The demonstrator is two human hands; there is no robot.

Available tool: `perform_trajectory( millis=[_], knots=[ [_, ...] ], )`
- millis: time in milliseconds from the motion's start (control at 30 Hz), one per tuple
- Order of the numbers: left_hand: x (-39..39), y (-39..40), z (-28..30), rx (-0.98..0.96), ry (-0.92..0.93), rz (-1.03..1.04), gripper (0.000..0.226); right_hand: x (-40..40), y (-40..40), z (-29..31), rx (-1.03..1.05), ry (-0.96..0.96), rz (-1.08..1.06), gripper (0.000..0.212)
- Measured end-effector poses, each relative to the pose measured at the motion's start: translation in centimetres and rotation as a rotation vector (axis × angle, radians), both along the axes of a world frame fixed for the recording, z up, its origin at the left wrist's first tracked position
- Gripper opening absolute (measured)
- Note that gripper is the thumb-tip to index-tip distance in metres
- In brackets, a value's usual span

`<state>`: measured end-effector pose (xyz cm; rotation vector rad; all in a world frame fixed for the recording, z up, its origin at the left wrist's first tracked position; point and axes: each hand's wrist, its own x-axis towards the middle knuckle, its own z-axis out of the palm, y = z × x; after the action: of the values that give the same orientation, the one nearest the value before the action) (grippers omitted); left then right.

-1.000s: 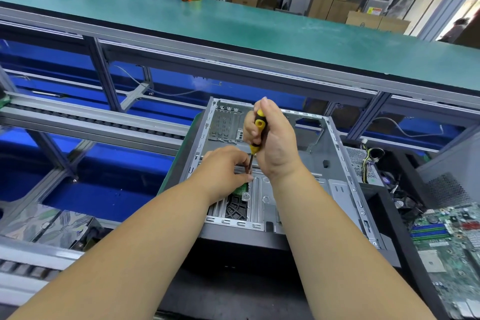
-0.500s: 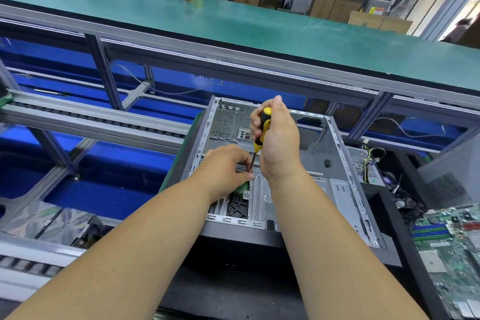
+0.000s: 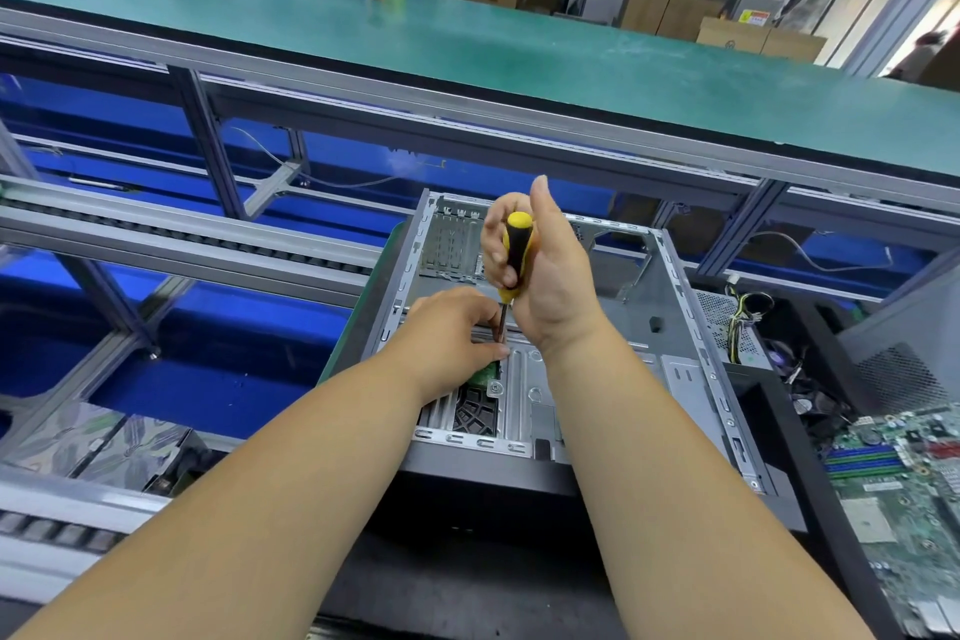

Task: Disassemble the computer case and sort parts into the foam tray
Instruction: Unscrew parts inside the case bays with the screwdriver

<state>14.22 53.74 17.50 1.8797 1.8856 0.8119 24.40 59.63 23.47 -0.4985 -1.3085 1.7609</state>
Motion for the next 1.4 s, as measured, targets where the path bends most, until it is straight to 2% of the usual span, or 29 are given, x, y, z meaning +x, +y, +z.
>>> perform_trajectory(
  millis=[67, 133, 233, 333, 433, 600, 733, 800, 900, 967, 1167, 1267, 1400],
  knots=[
    [0.0, -0.1, 0.1, -0.006, -0.016, -0.003, 0.018, 0.1, -0.4, -0.1, 0.044, -0.027, -0.05, 0.024],
    [0.0, -0.1, 0.1, -0.006, -0.019, -0.007, 0.015, 0.5, -0.6, -0.1, 0.095, -0.074, -0.149, 0.019],
    [0.0, -0.1, 0.0, -0.005, 0.005, 0.001, 0.009, 1.1, -0.7, -0.1, 0.114, -0.148, -0.275, 0.021],
    [0.0, -0.1, 0.1, -0.006, 0.005, 0.002, 0.009, 1.1, -0.8, -0.1, 0.094, -0.174, -0.308, 0.021],
    [0.0, -0.1, 0.1, -0.011, 0.013, 0.004, 0.01, 0.4, -1.2, -0.4, 0.089, -0.125, -0.278, 0.027],
    [0.0, -0.1, 0.0, 0.011, 0.022, 0.003, 0.012, 0.1, -1.2, -0.7, 0.05, -0.041, -0.346, 0.039],
    [-0.1, 0.0, -0.1, 0.011, 0.045, 0.006, 0.014, 0.2, -0.3, -0.4, -0.014, 0.04, -0.271, 0.045],
    [-0.1, 0.1, -0.1, 0.01, 0.049, 0.008, 0.016, -0.1, -0.3, -0.3, 0.004, 0.016, -0.222, 0.045],
    [0.0, 0.1, -0.1, 0.01, 0.04, 0.007, 0.014, -0.3, -0.6, -0.3, 0.049, -0.036, -0.193, 0.033],
    [0.0, 0.0, -0.1, 0.01, 0.028, 0.004, 0.012, 0.1, -0.8, -0.2, 0.074, -0.071, -0.237, 0.027],
    [0.1, -0.1, 0.1, 0.001, 0.02, 0.007, 0.011, 1.0, -1.0, 0.6, 0.029, -0.231, -0.364, 0.028],
    [0.1, -0.2, 0.1, -0.004, 0.008, 0.004, 0.013, 0.7, -1.2, 0.4, -0.016, -0.173, -0.382, 0.031],
    [0.0, -0.3, 0.1, -0.001, 0.02, 0.003, 0.013, 0.1, -1.4, -0.2, -0.045, -0.073, -0.409, 0.048]
  ],
)
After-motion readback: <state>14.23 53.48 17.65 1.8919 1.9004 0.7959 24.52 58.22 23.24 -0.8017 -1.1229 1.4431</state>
